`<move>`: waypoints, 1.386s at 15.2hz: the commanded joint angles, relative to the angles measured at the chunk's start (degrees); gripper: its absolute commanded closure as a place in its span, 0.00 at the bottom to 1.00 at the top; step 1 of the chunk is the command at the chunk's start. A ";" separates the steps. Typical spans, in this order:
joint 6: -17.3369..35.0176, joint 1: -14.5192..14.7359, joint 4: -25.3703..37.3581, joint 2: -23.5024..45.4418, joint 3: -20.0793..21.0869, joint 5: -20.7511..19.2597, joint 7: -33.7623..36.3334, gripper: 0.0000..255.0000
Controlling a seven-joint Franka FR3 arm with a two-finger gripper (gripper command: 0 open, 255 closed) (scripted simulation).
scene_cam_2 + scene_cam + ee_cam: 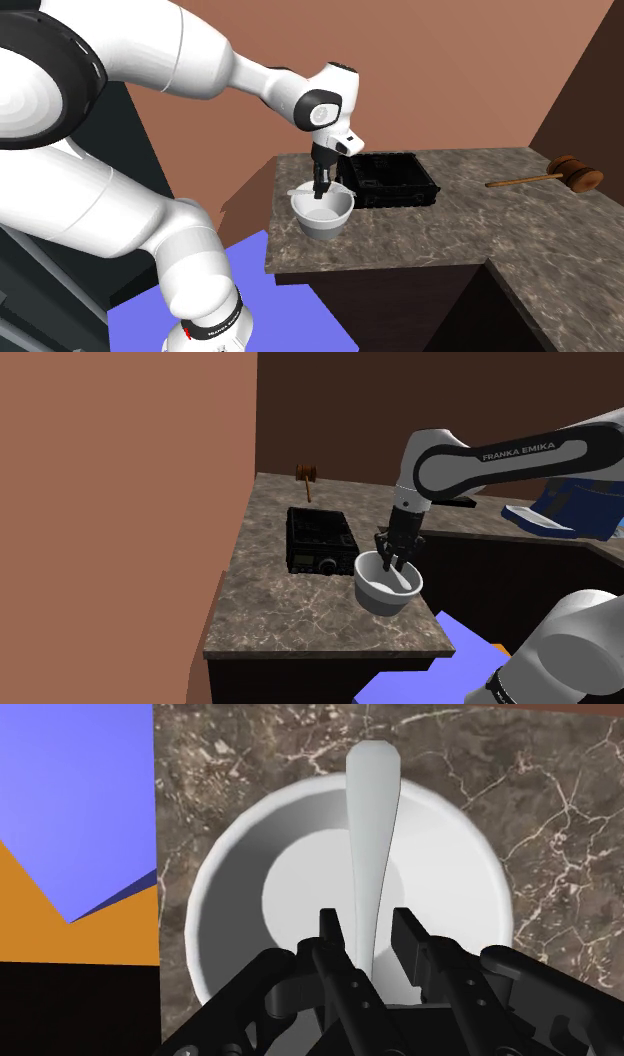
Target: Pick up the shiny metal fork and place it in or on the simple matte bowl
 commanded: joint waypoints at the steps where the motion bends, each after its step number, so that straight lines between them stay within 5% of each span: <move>1: 0.21 -0.02 -0.16 0.14 0.00 0.00 -0.02 1.00; 4: 0.20 -0.03 -0.16 0.14 0.00 0.00 -0.02 1.00; 5: 0.24 -0.01 -0.17 0.17 0.03 0.02 0.01 0.00; 10: 0.20 -0.03 -0.16 0.14 0.00 0.00 -0.02 0.00; 14: -7.45 -0.52 6.27 -1.05 -0.93 -0.92 0.18 0.00; 21: -7.45 -0.52 6.27 -1.05 -0.93 -0.92 0.19 0.00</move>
